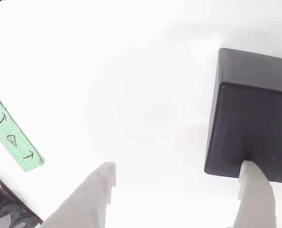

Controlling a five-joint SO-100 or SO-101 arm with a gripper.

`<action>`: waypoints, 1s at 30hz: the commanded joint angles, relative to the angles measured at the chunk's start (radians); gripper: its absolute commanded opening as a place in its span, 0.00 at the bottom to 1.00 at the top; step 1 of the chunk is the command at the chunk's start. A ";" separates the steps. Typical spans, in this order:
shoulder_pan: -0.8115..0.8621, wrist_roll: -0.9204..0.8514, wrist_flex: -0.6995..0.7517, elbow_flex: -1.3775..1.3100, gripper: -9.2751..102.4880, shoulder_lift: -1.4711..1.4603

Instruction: Stack 3 Blocks on the chosen place.

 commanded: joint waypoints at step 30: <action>-0.080 0.018 0.229 0.002 0.36 -0.031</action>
